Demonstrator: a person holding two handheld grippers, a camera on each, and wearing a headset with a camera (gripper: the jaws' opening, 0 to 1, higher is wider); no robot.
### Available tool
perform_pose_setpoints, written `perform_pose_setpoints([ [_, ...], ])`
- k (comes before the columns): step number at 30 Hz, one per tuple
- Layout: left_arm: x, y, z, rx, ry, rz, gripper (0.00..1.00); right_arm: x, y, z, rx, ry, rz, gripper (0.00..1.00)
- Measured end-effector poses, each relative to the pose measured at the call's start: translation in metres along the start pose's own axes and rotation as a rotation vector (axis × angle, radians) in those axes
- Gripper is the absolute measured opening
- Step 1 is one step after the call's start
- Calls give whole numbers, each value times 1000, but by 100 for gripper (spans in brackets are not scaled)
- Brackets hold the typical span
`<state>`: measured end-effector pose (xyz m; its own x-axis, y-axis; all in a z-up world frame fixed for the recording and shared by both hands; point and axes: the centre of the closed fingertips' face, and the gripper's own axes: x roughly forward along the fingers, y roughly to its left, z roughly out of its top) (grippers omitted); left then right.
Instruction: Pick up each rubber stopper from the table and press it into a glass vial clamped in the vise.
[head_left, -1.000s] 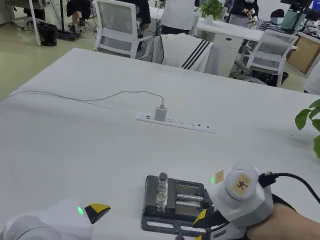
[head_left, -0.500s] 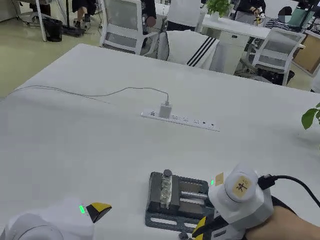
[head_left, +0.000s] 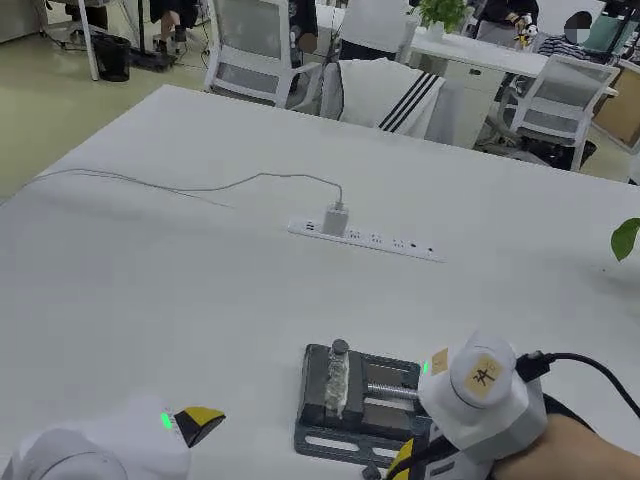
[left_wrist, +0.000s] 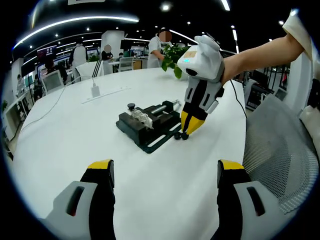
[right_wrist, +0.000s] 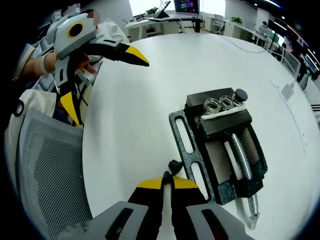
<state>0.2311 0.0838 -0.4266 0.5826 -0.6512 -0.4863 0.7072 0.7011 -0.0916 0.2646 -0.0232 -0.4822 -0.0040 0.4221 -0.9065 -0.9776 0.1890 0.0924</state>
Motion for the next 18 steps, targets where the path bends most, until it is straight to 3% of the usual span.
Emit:
perform_pose_setpoints([
  [4, 0, -1, 0, -2, 1, -1, 83, -1, 1, -1, -18, 15, -9, 0],
  [7, 1, -2, -1, 1, 3, -4, 83, -1, 0, -1, 23, 12, -12, 0],
  [18, 1, -2, 2, 2, -2, -4, 83, -2, 0, 0, 50, 10, -16, 0],
])
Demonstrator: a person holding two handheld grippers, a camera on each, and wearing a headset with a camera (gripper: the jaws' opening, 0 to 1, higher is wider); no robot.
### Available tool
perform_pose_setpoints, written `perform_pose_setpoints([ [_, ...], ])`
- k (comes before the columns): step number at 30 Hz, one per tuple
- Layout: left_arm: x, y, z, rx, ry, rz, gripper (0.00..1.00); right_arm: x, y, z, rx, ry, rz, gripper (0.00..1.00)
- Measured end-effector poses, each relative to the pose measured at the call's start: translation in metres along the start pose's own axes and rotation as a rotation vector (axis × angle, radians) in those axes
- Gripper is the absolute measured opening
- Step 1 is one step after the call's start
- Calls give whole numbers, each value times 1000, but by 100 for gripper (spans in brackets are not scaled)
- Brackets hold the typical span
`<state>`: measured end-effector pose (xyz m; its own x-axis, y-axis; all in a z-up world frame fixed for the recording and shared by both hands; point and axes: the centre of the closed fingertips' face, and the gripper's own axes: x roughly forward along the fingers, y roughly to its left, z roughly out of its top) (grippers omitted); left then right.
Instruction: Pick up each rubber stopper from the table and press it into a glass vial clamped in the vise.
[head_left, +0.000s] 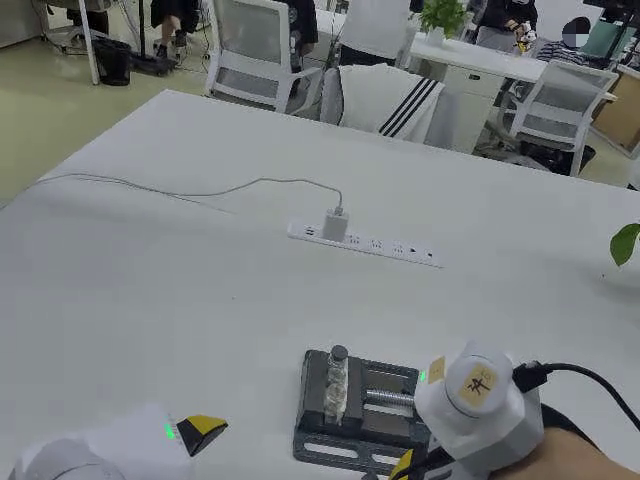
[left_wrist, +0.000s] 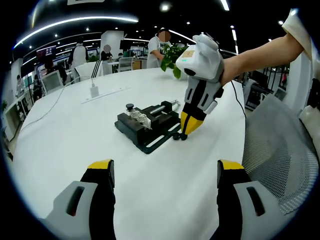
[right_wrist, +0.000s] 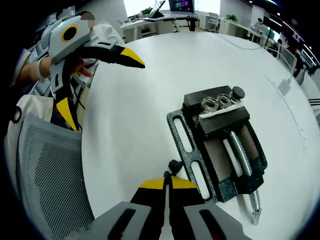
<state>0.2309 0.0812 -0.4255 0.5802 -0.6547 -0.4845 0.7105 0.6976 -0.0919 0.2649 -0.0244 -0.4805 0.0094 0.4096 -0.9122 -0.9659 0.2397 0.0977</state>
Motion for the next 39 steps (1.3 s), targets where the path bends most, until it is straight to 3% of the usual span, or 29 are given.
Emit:
perform_pose_setpoints([
  [13, -2, 1, 0, -1, -2, 8, 82, -2, -1, 0, 33, -15, -4, 0],
  [21, 0, -1, 0, 5, -4, 2, 82, -12, -6, 3, 97, -77, -11, 0],
  [31, 4, -5, 3, 18, -12, -10, 81, -41, -2, 28, 331, -316, 36, 0],
  [39, 7, -8, 12, 34, -36, -15, 79, -70, 10, 55, 542, -530, 151, 0],
])
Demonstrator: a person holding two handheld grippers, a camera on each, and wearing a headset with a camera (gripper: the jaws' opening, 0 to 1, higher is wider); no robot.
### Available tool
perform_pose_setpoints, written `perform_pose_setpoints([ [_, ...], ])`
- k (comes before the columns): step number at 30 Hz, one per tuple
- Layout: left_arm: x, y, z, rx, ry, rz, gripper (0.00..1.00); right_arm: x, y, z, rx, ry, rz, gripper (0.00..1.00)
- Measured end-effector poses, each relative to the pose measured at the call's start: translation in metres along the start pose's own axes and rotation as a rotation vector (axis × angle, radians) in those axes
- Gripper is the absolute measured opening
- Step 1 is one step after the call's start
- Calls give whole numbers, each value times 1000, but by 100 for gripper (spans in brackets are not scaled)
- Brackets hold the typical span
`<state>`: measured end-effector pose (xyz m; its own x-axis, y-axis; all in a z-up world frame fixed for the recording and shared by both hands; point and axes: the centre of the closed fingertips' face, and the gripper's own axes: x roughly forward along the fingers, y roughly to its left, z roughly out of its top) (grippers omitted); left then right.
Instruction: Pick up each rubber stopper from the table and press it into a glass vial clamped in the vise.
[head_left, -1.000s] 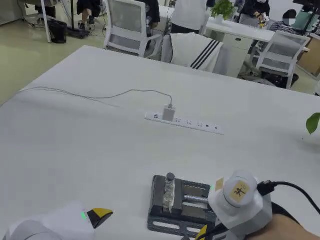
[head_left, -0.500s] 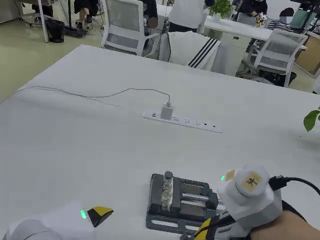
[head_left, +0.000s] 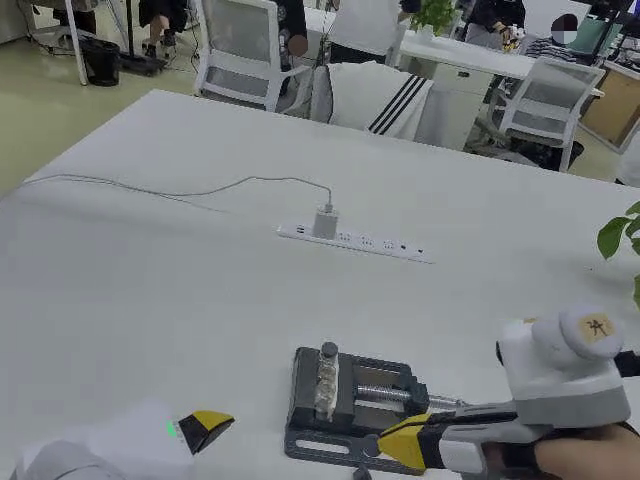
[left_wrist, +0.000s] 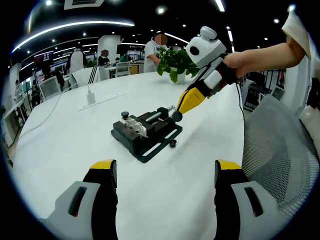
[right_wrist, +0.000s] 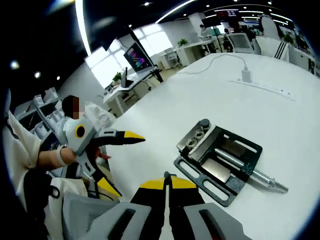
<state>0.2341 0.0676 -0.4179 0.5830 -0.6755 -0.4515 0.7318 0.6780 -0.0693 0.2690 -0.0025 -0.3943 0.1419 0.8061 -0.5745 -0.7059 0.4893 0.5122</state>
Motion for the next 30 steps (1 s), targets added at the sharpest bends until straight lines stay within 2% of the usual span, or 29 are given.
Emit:
perform_pose_setpoints([
  [9, 1, -3, 20, 22, -65, -10, 71, -3, 28, 15, 243, -142, 136, 0],
  [10, 2, -3, 24, 22, -79, -10, 71, -4, 33, 17, 284, -159, 166, 0],
  [16, 0, -4, 45, 11, -165, -20, 62, -8, 44, 23, 412, -221, 248, 0],
  [20, -2, -7, 60, -1, -222, -39, 52, -11, 48, 28, 537, -273, 305, 0],
  [30, -1, -13, 72, -35, -273, -75, 34, -16, 58, 31, 811, -339, 438, 0],
])
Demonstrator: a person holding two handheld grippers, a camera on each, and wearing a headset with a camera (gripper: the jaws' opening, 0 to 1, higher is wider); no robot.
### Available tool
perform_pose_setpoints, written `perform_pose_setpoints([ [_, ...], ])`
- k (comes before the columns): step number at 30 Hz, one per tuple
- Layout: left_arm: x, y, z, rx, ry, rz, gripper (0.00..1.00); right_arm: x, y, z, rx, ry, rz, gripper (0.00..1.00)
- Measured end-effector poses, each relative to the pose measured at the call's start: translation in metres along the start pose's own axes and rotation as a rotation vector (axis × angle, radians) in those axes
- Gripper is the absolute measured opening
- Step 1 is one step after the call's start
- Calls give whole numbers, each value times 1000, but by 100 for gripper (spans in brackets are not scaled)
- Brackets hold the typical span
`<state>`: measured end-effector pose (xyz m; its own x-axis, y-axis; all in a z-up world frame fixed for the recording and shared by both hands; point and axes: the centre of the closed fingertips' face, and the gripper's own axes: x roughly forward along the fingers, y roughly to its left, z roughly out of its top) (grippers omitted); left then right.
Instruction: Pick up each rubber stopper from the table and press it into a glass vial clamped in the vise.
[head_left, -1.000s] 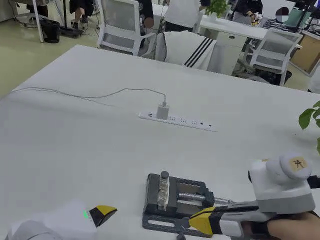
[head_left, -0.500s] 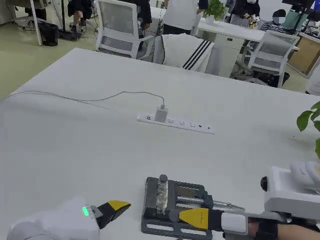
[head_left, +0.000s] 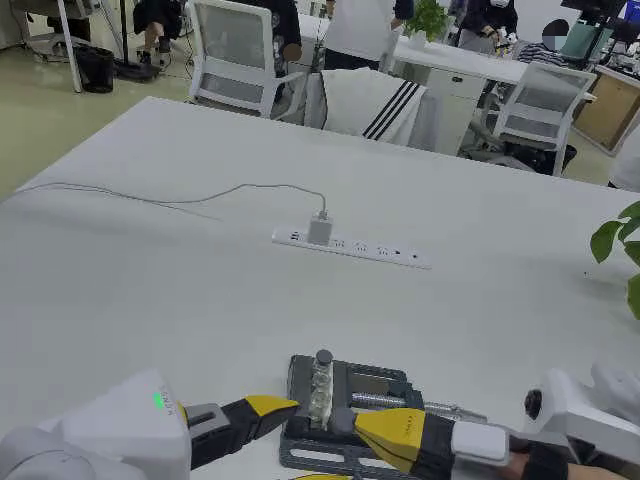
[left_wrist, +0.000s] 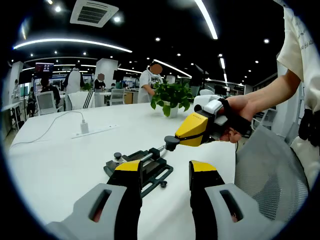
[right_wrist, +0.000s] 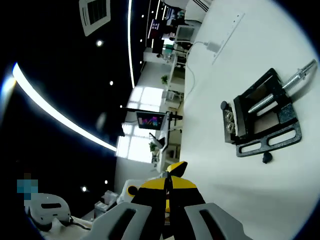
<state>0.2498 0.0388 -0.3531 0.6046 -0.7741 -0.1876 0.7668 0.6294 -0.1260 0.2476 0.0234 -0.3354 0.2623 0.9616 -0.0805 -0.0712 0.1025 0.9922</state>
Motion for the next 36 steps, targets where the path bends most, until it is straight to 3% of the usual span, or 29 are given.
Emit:
perform_pose_setpoints([
  [7, 0, -6, 8, -40, -35, -32, 16, 2, -1, -6, 98, -7, 20, 0],
  [22, 0, -10, 15, -40, -70, -47, 8, -1, -5, -7, 126, -16, 5, 0],
  [36, -1, -13, 13, -29, -58, -69, 5, -1, -7, -11, 151, -15, 9, 0],
])
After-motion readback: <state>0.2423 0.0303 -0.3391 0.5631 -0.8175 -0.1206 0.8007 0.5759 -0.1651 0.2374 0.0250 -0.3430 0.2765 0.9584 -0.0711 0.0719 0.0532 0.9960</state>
